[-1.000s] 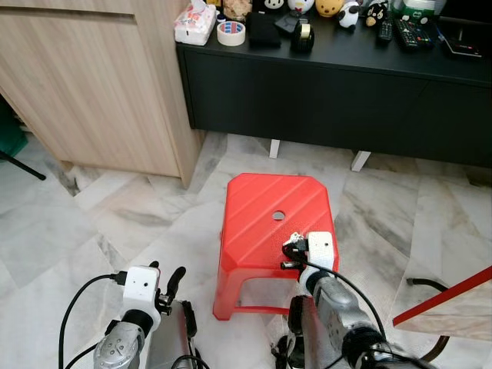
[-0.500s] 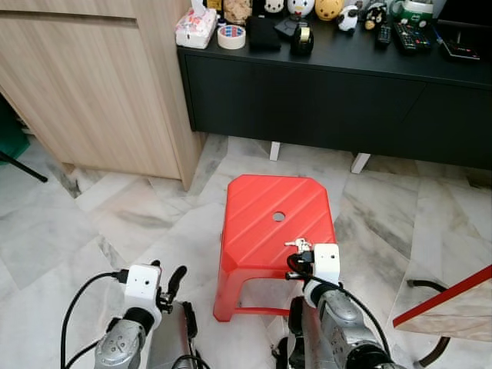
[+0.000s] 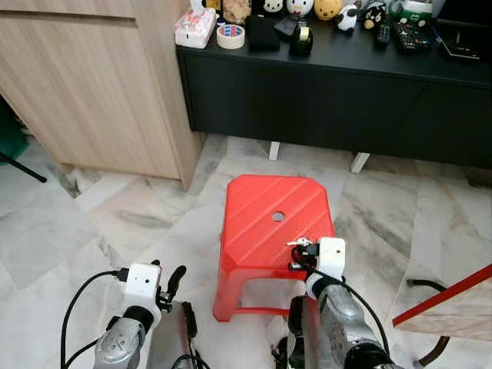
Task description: Hang keys on a hook
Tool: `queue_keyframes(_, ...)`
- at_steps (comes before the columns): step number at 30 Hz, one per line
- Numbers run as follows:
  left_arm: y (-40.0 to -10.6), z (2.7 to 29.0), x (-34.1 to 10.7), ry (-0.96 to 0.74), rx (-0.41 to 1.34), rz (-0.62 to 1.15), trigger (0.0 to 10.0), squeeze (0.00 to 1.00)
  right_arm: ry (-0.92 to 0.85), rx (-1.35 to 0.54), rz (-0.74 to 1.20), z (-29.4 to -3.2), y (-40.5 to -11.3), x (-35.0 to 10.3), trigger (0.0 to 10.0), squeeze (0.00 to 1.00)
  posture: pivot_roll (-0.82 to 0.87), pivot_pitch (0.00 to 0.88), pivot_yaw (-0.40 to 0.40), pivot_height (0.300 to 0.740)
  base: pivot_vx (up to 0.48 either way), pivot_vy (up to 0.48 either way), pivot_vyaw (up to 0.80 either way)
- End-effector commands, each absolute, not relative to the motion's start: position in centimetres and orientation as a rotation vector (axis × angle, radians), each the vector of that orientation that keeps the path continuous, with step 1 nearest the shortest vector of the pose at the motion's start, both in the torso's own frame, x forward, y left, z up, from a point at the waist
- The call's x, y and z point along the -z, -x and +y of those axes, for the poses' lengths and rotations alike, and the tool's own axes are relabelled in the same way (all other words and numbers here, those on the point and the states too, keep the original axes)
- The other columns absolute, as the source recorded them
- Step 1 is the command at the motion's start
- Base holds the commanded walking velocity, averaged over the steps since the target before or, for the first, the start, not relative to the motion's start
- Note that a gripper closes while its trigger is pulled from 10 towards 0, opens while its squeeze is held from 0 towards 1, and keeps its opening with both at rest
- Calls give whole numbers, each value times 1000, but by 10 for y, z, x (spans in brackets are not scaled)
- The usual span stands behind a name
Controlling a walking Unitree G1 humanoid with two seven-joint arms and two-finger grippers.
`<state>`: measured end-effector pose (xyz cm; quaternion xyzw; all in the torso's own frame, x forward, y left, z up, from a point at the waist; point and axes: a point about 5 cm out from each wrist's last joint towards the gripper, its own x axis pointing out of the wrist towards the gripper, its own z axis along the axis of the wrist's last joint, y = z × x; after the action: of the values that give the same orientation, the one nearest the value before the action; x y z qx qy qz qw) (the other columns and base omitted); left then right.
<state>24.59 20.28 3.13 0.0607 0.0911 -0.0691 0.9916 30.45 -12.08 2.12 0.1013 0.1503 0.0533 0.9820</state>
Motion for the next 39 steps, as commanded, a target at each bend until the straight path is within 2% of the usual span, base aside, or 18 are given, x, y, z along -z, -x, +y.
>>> queue_keyframes(1, -243, 202, -31, -143, 152, 183, 10000, 0, -230, -90, 294, -123, -302, -20, 10000, 0, 117, 174, -39, 562, 0, 0, 0)
queue_keyframes(7, -243, 201, -31, -143, 156, 183, 10000, 0, -254, -51, 298, -129, -305, -21, 10000, 0, 115, 180, -35, 562, 0, 0, 0)
queue_keyframes(8, -243, 201, -31, -143, 157, 183, 10000, 0, -246, -35, 327, -132, -306, -19, 10000, 1000, 114, 180, -35, 562, 0, 0, 0)
queue_keyframes(15, -243, 200, -32, -144, 160, 181, 10000, 0, -257, 14, 410, -140, -308, -13, 10000, 1000, 114, 184, -32, 562, 0, 0, 0)
queue_keyframes(24, -241, 198, -32, -142, 164, 181, 10000, 0, -252, -5, 403, -136, -318, -21, 10000, 1000, 115, 190, -32, 562, 0, 0, 0)
queue_keyframes(25, -240, 198, -32, -142, 165, 181, 10000, 0, -250, -21, 395, -134, -320, -24, 10000, 839, 114, 194, -32, 562, 0, 0, 0)
queue_keyframes(26, -240, 197, -32, -141, 165, 183, 10000, 0, -254, -31, 385, -132, -322, -26, 10000, 294, 114, 195, -33, 562, 0, 0, 0)
queue_keyframes(27, -239, 197, -32, -140, 165, 184, 10000, 0, -259, -44, 376, -130, -324, -29, 10000, 0, 114, 195, -33, 562, 0, 0, 0)
queue_keyframes(39, -231, 198, -29, -136, 161, 196, 10000, 0, -274, -48, 430, -124, -331, -32, 10000, 0, 115, 213, -42, 562, 0, 0, 0)
